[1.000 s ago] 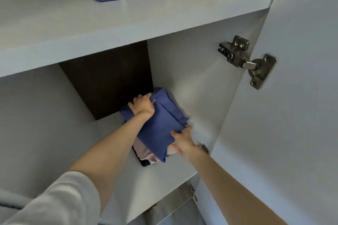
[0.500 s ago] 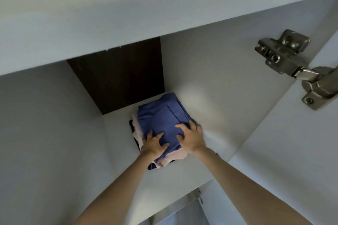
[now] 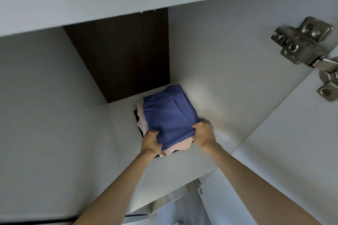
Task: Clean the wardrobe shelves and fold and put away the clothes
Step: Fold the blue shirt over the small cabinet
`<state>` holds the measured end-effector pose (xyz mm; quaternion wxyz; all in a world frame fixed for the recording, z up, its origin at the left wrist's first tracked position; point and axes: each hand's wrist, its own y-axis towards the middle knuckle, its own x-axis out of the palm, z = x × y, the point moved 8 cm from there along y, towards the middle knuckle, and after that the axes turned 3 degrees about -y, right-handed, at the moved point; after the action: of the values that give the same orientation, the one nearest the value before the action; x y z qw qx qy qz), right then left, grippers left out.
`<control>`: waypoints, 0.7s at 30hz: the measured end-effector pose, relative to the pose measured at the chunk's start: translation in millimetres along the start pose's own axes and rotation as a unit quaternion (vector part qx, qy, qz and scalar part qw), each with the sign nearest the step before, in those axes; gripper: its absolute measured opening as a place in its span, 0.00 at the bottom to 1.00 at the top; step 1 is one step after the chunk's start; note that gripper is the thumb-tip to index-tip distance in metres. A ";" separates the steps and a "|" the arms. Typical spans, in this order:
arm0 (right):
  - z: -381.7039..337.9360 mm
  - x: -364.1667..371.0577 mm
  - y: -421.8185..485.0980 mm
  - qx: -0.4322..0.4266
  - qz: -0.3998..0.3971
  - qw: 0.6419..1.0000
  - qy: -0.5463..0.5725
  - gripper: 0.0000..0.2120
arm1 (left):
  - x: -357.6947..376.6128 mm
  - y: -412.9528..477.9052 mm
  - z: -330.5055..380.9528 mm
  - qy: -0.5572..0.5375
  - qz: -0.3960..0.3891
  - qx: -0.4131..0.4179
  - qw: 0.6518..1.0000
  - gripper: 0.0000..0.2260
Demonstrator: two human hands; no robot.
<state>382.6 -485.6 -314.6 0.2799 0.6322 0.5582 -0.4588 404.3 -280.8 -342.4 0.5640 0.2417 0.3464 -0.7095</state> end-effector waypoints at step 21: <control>-13.3 -5.7 -34.7 -0.069 -0.074 0.994 -0.029 0.23 | 19.0 -21.6 33.1 0.208 -0.081 0.035 0.974 0.23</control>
<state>353.0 -469.0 -298.4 0.3046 0.5547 0.6251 -0.4569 380.2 -315.5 -330.3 0.4111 0.3746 0.4495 -0.6990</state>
